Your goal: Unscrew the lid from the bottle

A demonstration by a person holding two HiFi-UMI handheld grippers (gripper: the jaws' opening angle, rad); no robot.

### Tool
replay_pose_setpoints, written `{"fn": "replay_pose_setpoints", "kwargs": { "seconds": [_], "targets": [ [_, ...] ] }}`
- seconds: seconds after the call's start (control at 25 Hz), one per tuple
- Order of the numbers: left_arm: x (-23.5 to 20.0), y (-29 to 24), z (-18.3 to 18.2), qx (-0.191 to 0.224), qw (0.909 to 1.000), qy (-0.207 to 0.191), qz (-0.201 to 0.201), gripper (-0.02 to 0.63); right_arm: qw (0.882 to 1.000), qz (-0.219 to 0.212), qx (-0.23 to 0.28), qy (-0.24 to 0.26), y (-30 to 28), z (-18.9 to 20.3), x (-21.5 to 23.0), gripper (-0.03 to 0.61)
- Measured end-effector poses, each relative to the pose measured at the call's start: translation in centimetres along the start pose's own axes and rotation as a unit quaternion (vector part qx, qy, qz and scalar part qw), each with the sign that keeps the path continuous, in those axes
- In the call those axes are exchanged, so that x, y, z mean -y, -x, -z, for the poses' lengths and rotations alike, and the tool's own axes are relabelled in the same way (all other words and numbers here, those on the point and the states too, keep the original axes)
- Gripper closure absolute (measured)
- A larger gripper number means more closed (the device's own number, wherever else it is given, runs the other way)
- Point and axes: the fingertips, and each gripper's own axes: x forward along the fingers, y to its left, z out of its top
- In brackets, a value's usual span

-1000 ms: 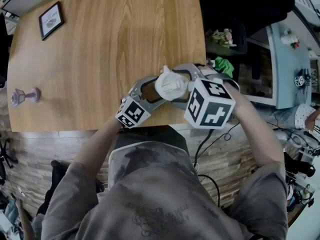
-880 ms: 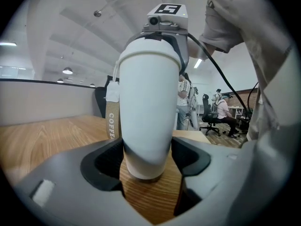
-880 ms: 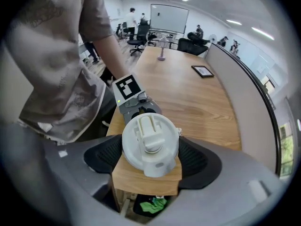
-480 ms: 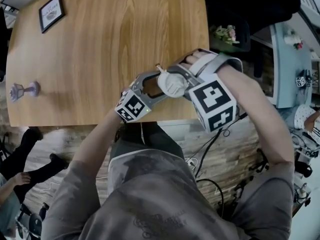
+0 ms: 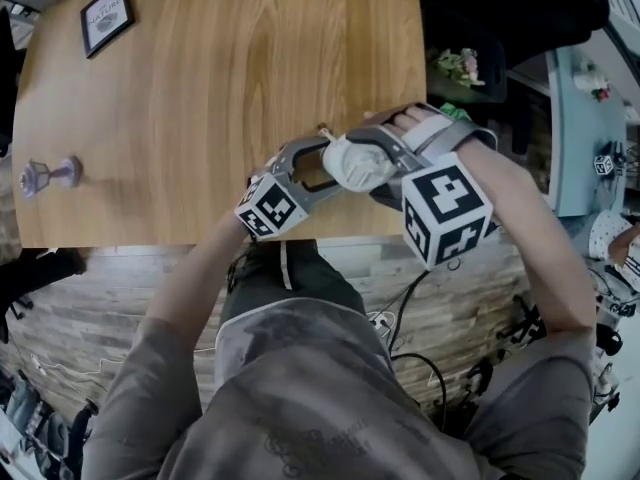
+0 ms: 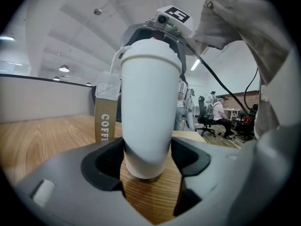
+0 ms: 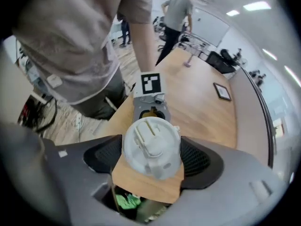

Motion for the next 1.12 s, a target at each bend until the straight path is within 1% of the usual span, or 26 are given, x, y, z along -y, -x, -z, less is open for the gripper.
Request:
{"fn": "replay_pose_setpoints", "kwargs": {
  "seconds": [0.04, 0.08, 0.12, 0.16, 0.2, 0.28, 0.32, 0.36, 0.44, 0.48, 0.52, 0.56, 0.6, 0.64, 0.68, 0.76, 0.84, 0.88, 0.92, 1.0, 1.04, 1.12],
  "targets": [
    [0.0, 0.0, 0.1, -0.001, 1.0000, 0.000, -0.001, 0.303, 0.998, 0.005, 0.027, -0.049, 0.3, -0.4, 0.1, 0.193],
    [-0.1, 0.0, 0.1, -0.001, 1.0000, -0.001, -0.002, 0.304, 0.993, 0.011, 0.055, -0.101, 0.7, -0.6, 0.3, 0.182],
    [-0.2, 0.0, 0.1, -0.001, 1.0000, -0.001, -0.003, 0.304, 0.985, 0.018, 0.081, -0.154, 1.1, -0.8, 0.5, 0.171],
    [-0.2, -0.1, 0.1, -0.001, 1.0000, -0.001, -0.003, 0.304, 0.972, 0.028, 0.104, -0.208, 1.5, -0.9, 0.7, 0.164],
    [-0.1, -0.1, 0.0, -0.001, 1.0000, 0.001, -0.003, 0.304, 0.956, 0.041, 0.122, -0.263, 1.8, -0.8, 0.9, 0.159],
    [0.0, -0.1, 0.0, -0.001, 1.0000, 0.002, -0.003, 0.304, 0.918, 0.078, 0.139, -0.364, 2.2, -0.6, 1.4, 0.145],
    [-0.1, -0.1, 0.0, -0.001, 1.0000, 0.002, -0.003, 0.304, 0.896, 0.103, 0.141, -0.408, 2.3, -0.4, 1.8, 0.138],
    [-0.1, -0.1, -0.1, -0.001, 1.0000, 0.002, -0.003, 0.304, 0.872, 0.133, 0.142, -0.448, 2.5, -0.3, 2.1, 0.138],
    [-0.1, -0.2, -0.1, 0.000, 1.0000, 0.002, -0.003, 0.304, 0.816, 0.190, 0.147, -0.526, 2.7, 0.0, 2.8, 0.138],
    [-0.1, -0.2, -0.1, 0.000, 1.0000, 0.002, -0.002, 0.304, 0.787, 0.213, 0.151, -0.560, 2.7, 0.0, 3.1, 0.138],
    [-0.1, -0.1, -0.1, 0.000, 1.0000, 0.003, -0.002, 0.302, 0.760, 0.235, 0.151, -0.586, 2.7, 0.1, 3.4, 0.136],
    [0.0, -0.1, -0.1, 0.000, 1.0000, 0.003, -0.002, 0.302, 0.740, 0.256, 0.147, -0.605, 2.6, 0.4, 3.7, 0.137],
    [-0.1, -0.2, -0.1, 0.001, 1.0000, 0.004, -0.001, 0.304, 0.726, 0.273, 0.137, -0.617, 2.4, 0.7, 3.9, 0.137],
    [-0.1, -0.2, -0.1, 0.001, 1.0000, 0.004, -0.001, 0.304, 0.717, 0.282, 0.127, -0.625, 2.0, 1.1, 4.0, 0.137],
    [-0.1, -0.2, -0.2, 0.002, 1.0000, 0.004, -0.001, 0.302, 0.712, 0.284, 0.119, -0.631, 1.6, 1.3, 4.0, 0.137],
    [-0.1, -0.2, -0.2, 0.003, 1.0000, 0.004, 0.000, 0.303, 0.712, 0.279, 0.111, -0.634, 1.1, 1.5, 4.0, 0.138],
    [-0.1, -0.2, -0.2, 0.005, 1.0000, 0.007, 0.000, 0.304, 0.718, 0.276, 0.110, -0.629, 1.0, 1.5, 4.1, 0.138],
    [-0.1, -0.1, -0.2, 0.006, 0.9999, 0.010, 0.000, 0.304, 0.724, 0.271, 0.109, -0.625, 1.0, 1.5, 4.1, 0.138],
    [-0.1, -0.1, -0.2, 0.006, 0.9999, 0.012, 0.000, 0.304, 0.732, 0.264, 0.108, -0.618, 1.0, 1.5, 4.1, 0.137],
    [-0.1, -0.1, -0.2, 0.008, 0.9999, 0.015, -0.001, 0.305, 0.755, 0.245, 0.108, -0.598, 1.1, 1.4, 4.1, 0.143],
    [-0.1, -0.2, -0.2, 0.008, 0.9999, 0.015, -0.001, 0.305, 0.770, 0.233, 0.110, -0.584, 1.0, 1.3, 4.1, 0.144],
    [-0.1, -0.2, -0.3, 0.008, 0.9999, 0.014, -0.001, 0.305, 0.805, 0.210, 0.116, -0.543, 1.0, 1.0, 3.9, 0.146]
  ]
}}
